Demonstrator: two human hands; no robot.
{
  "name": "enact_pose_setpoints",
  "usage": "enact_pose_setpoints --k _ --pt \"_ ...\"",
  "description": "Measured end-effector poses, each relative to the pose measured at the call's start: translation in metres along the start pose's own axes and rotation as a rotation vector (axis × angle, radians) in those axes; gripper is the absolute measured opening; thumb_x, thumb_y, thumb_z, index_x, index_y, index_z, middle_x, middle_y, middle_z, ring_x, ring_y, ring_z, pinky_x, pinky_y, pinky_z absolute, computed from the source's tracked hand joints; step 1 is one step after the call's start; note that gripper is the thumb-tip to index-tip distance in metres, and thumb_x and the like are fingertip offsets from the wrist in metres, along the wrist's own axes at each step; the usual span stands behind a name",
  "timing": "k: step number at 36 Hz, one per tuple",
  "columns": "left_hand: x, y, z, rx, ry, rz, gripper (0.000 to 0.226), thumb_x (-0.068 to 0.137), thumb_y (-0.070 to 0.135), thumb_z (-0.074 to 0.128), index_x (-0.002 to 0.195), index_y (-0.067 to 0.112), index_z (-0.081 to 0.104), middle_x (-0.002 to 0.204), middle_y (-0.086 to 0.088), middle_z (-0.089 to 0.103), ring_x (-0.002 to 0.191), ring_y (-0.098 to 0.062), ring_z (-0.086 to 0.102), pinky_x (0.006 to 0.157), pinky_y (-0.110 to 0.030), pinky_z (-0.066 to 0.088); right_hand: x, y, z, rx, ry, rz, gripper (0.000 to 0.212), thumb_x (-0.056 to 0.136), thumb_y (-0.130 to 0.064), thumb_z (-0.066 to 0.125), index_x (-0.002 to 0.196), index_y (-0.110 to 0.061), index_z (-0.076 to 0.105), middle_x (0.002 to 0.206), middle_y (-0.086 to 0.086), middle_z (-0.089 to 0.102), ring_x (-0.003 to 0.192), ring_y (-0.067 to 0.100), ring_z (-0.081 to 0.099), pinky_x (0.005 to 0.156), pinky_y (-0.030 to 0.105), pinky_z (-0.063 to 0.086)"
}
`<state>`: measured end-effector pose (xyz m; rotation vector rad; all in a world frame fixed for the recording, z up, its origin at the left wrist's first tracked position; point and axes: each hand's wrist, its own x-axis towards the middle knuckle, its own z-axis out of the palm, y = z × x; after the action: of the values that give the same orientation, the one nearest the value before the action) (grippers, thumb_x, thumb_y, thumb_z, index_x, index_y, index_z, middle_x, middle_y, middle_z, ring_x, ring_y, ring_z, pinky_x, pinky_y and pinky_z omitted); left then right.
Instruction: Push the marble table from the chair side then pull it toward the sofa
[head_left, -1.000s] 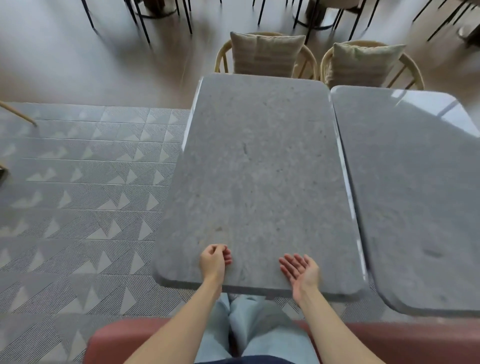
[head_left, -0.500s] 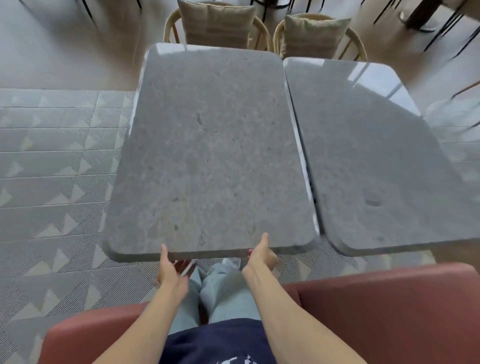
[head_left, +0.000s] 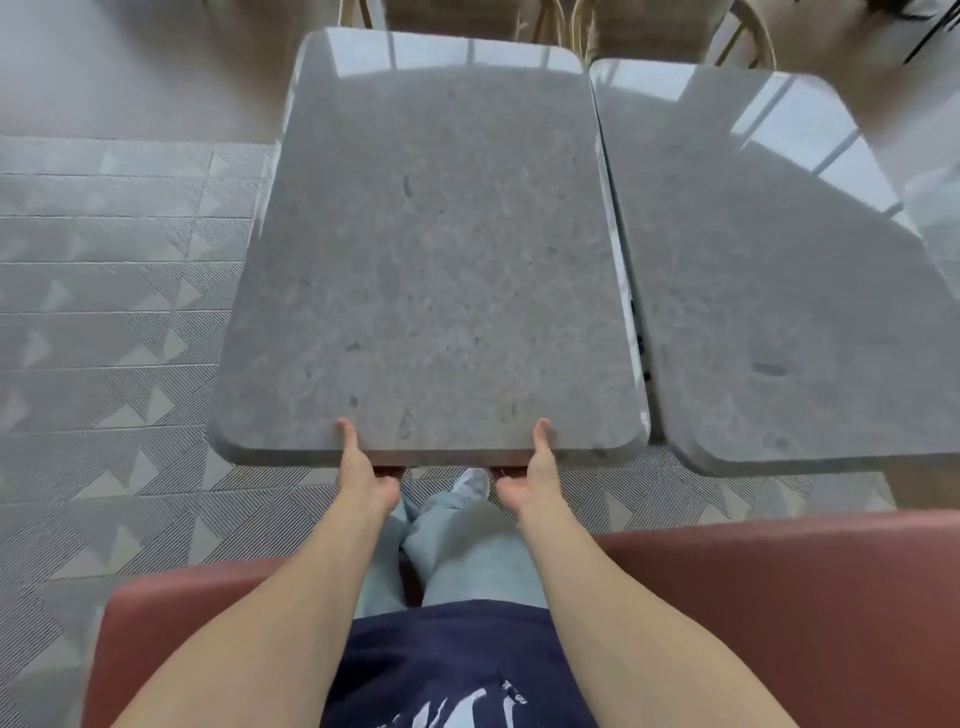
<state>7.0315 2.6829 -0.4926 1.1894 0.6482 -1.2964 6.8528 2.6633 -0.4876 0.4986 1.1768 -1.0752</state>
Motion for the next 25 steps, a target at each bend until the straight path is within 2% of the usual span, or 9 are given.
enact_pose_setpoints --k 7,10,15,17,19,25 --pt "0.005 0.001 -0.005 0.037 -0.006 0.012 0.078 0.081 0.059 0.069 0.140 0.012 0.050 0.133 -0.014 0.062 0.117 -0.032 0.063 0.102 -0.047 0.051 0.000 -0.004 -0.009 -0.036 -0.070 0.018 0.067 0.083 -0.041 0.076 0.134 -0.002 0.055 0.129 0.020 0.065 0.120 0.037 0.061 0.108 0.046 0.047" --pt "0.003 0.000 -0.003 0.053 -0.003 0.025 0.075 0.083 0.059 0.067 0.138 0.011 0.051 0.131 -0.015 0.063 0.116 -0.033 0.063 0.101 -0.048 0.051 0.000 -0.005 -0.010 -0.040 -0.068 0.008 0.065 0.084 -0.039 0.075 0.134 -0.003 0.055 0.128 0.019 0.066 0.117 0.035 0.062 0.101 0.043 0.050" --pt "0.000 -0.001 0.001 0.059 0.024 0.043 0.072 0.085 0.058 0.066 0.138 0.011 0.050 0.130 -0.014 0.063 0.112 -0.032 0.064 0.089 -0.046 0.054 -0.001 -0.006 -0.010 -0.027 -0.081 -0.008 0.064 0.086 -0.036 0.074 0.136 -0.004 0.053 0.125 0.017 0.066 0.105 0.032 0.064 0.092 0.043 0.051" --pt "-0.002 -0.003 0.000 0.070 0.036 0.044 0.072 0.086 0.058 0.065 0.138 0.011 0.049 0.129 -0.014 0.063 0.106 -0.031 0.064 0.083 -0.045 0.054 -0.001 -0.008 -0.013 -0.020 -0.082 -0.008 0.065 0.085 -0.036 0.075 0.137 -0.005 0.051 0.124 0.017 0.066 0.104 0.032 0.064 0.090 0.043 0.051" --pt "-0.002 -0.006 -0.002 0.090 0.027 0.037 0.072 0.086 0.058 0.063 0.138 0.010 0.048 0.129 -0.014 0.062 0.106 -0.031 0.062 0.083 -0.045 0.052 0.000 -0.009 -0.017 -0.027 -0.085 -0.004 0.066 0.085 -0.036 0.075 0.137 -0.004 0.051 0.125 0.018 0.066 0.107 0.033 0.064 0.089 0.043 0.052" --pt "-0.001 -0.013 -0.010 0.110 -0.007 0.008 0.071 0.088 0.060 0.060 0.135 0.008 0.051 0.128 -0.016 0.062 0.106 -0.032 0.062 0.089 -0.044 0.051 0.001 -0.016 -0.027 -0.022 -0.095 0.020 0.069 0.084 -0.036 0.076 0.137 -0.002 0.050 0.128 0.020 0.065 0.117 0.036 0.062 0.106 0.046 0.048"
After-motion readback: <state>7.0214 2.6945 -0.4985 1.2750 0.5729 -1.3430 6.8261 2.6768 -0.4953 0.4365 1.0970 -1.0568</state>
